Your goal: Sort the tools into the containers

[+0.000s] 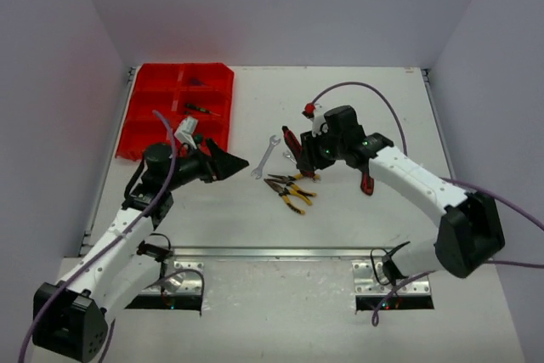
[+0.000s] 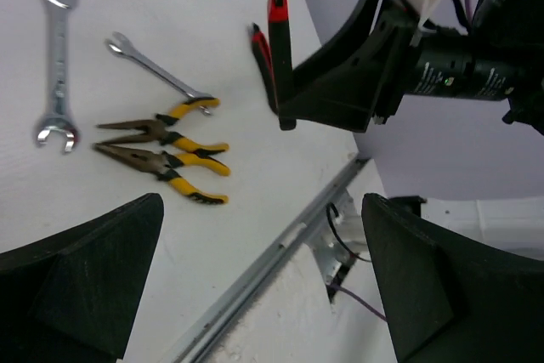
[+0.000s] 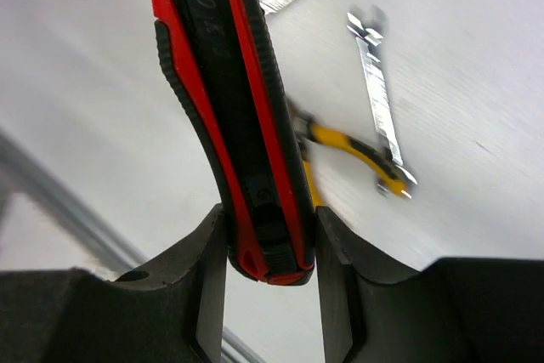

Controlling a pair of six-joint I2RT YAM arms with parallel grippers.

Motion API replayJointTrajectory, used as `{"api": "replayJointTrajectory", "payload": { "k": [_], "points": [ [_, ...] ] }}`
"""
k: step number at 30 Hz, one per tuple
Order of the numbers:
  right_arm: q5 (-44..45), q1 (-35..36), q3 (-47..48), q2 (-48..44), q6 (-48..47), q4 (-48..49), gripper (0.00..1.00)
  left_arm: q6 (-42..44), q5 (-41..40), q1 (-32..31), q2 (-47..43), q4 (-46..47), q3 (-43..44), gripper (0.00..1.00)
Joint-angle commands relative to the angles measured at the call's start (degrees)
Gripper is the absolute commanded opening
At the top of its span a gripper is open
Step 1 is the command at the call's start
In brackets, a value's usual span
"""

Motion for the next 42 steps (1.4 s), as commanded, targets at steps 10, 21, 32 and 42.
{"api": "replayJointTrajectory", "payload": {
  "k": [10,21,32,42],
  "points": [
    [-4.7,5.9,-1.3,-7.7,10.6,9.8,0.00,-3.9,-15.5,-13.0,14.9,15.2,11.2,0.83],
    [-5.5,7.1,-0.7,-8.5,11.7,10.9,0.01,-2.1,-17.5,-14.7,19.9,12.1,16.0,0.00],
    [11.9,7.0,-2.6,-12.7,9.4,3.8,0.99,5.1,-34.3,-12.6,21.9,-7.1,28.5,0.00],
    [20.1,6.5,-9.0,-22.6,6.5,-3.0,0.99,-2.3,-56.8,14.9,35.6,-19.3,46.8,0.00]
  ]
}}
